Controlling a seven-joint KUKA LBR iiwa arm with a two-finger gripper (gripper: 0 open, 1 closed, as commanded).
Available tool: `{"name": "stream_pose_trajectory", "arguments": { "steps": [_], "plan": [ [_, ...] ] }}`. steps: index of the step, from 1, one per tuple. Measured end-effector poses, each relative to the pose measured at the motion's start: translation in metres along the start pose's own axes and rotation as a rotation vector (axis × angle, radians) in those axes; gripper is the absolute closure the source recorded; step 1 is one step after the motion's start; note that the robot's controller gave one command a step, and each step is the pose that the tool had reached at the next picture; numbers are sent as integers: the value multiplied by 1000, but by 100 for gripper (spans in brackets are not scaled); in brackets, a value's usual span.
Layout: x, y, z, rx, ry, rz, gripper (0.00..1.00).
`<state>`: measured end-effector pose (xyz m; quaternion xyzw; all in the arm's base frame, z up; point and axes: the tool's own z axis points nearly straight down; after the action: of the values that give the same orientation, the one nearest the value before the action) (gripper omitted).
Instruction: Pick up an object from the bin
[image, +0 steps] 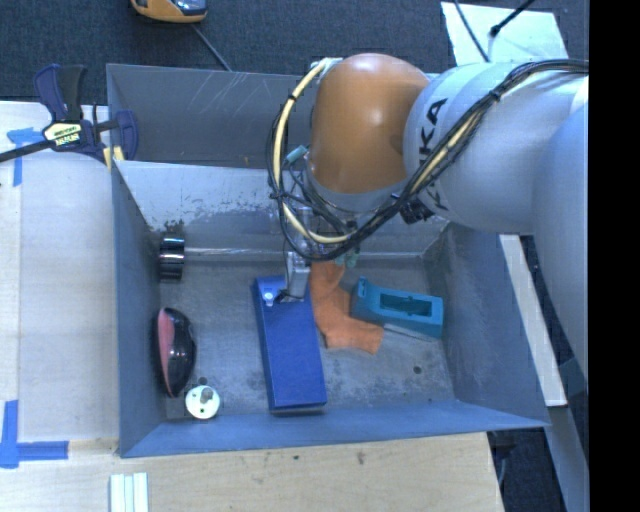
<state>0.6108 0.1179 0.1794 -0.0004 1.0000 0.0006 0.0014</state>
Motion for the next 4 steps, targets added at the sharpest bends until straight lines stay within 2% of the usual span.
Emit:
{"name": "stream_pose_trajectory", "arguments": {
  "steps": [1, 2, 3, 4],
  "plan": [
    [3, -11, 47, -1, -7, 33, 0],
    [1, -22, 77, 2, 5, 267, 0],
    [42, -38, 102, -5, -28, 225, 100],
    [42, -38, 102, -5, -28, 225, 100]
  ]
}}
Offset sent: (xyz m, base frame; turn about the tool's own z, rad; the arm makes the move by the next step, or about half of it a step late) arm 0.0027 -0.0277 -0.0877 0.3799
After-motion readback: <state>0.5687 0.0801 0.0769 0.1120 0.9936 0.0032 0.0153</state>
